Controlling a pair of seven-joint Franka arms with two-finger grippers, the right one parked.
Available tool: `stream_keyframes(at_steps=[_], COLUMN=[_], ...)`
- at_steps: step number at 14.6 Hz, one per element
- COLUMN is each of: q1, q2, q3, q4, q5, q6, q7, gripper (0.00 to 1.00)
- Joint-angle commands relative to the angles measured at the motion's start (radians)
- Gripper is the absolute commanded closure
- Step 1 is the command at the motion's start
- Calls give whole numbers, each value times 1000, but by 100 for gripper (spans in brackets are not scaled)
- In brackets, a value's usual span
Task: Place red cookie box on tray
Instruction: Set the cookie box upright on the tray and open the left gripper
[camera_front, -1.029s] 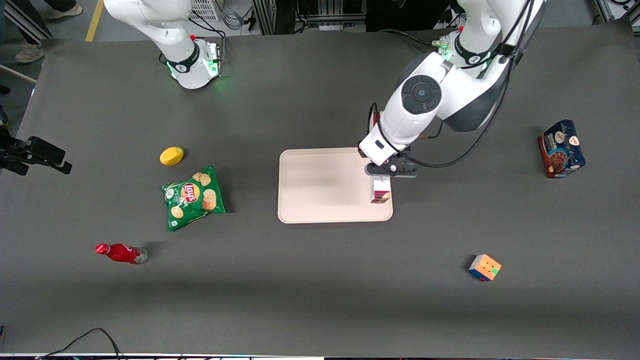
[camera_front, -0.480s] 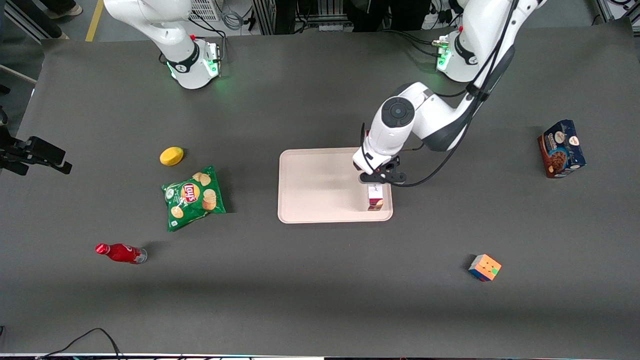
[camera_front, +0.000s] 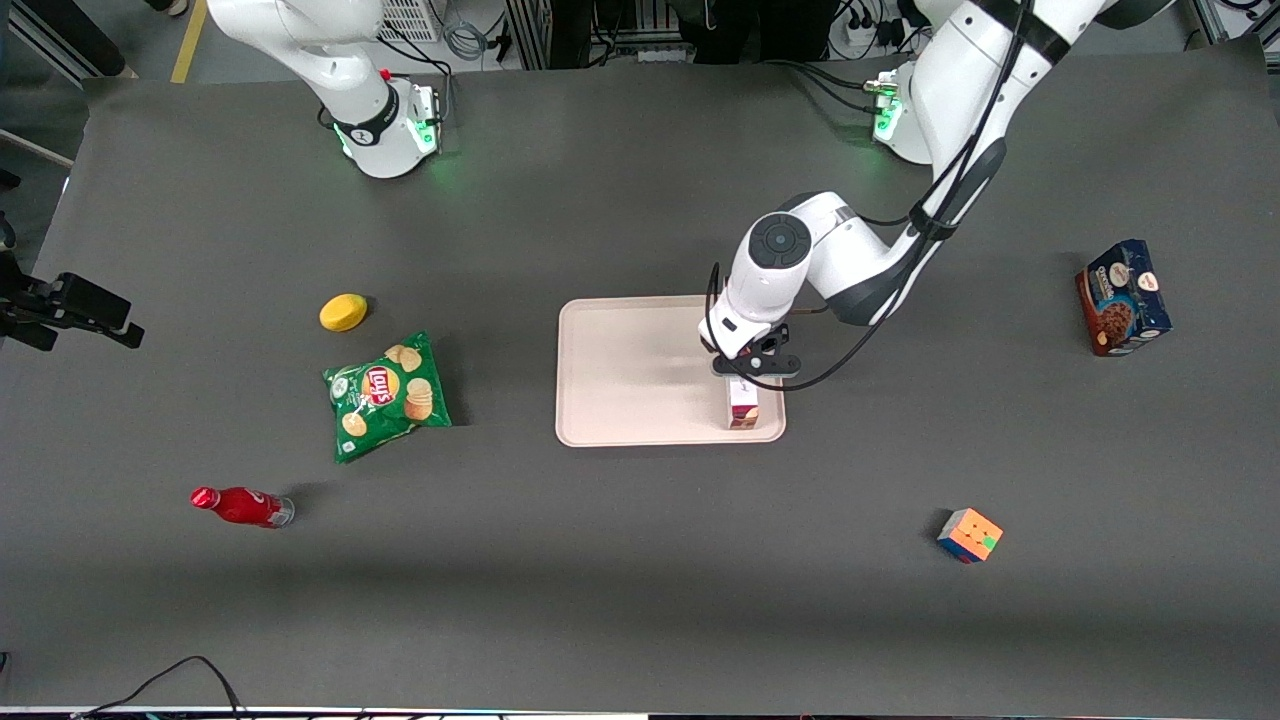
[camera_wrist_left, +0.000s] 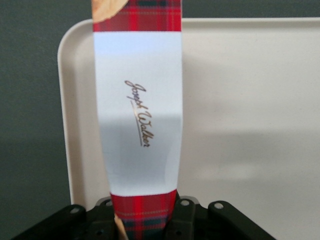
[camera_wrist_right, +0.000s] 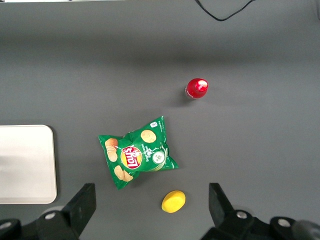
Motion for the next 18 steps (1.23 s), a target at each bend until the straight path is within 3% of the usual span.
stream_keyframes(at_steps=[1, 4, 5, 6, 7, 8, 18], q1=[-6, -5, -5, -5, -3, -2, 6], q2=[8, 18, 18, 18, 18, 18, -24], q3=[-1, 2, 4, 5, 5, 5, 1], q4=[6, 6, 6, 6, 6, 6, 20], q5=[34, 63, 65, 65, 65, 65, 63], q6=[9, 9, 9, 9, 7, 9, -25], q7=[-46, -57, -60, -61, -63, -64, -63], gripper=[91, 88, 74, 38, 26, 3, 0])
